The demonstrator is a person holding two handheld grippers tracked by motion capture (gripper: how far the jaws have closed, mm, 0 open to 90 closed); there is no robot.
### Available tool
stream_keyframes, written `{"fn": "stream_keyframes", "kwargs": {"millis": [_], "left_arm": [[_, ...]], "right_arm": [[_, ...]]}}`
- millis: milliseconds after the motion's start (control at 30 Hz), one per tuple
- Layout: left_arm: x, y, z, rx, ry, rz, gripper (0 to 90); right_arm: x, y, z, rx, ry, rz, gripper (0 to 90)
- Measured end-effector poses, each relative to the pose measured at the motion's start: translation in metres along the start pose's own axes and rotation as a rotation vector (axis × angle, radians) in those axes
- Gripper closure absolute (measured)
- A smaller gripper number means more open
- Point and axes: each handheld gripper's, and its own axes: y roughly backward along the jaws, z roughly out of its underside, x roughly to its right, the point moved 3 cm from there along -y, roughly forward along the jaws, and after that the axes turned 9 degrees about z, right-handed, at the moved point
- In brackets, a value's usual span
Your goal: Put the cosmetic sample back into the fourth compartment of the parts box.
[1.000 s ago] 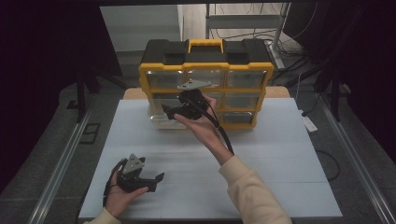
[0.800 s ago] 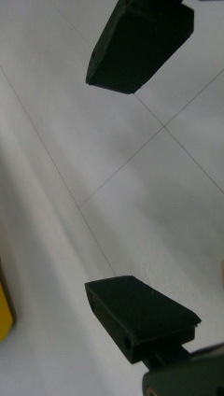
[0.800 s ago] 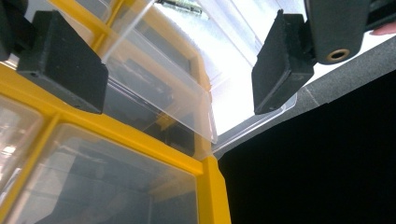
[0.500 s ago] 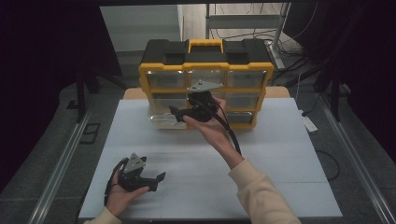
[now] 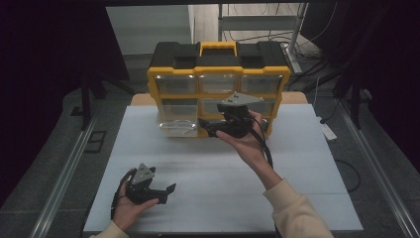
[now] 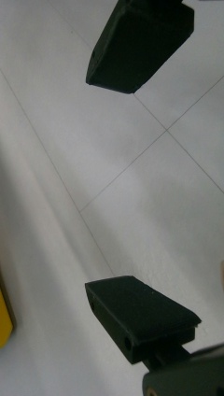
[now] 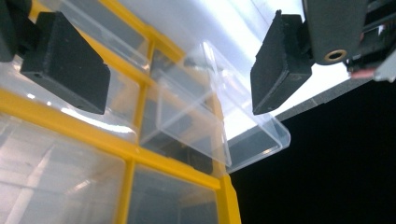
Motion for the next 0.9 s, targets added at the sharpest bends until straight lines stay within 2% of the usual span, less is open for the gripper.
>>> {"fn": "stream_keyframes", "kwargs": {"millis": [333,467,733,900], "left_arm": [[0.001,0.000,0.001,-0.003,-0.001,0.000,5.1],[0.000,0.000,0.000,0.006,0.012,0.012,5.1],[0.001,-0.003,-0.002,0.003,0.009,0.022,5.1],[0.000,-0.002,-0.002,0.006,0.008,0.021,5.1]], "right_arm": [[0.023,0.031,0.036,-0.019,0.002,0.046,20.9],[0.031,0.043,0.052,-0.028,0.007,0.060,20.8],[0.045,0.063,0.083,-0.031,0.000,0.086,22.5],[0.053,0.081,0.112,-0.040,-0.017,0.090,22.8]]}}
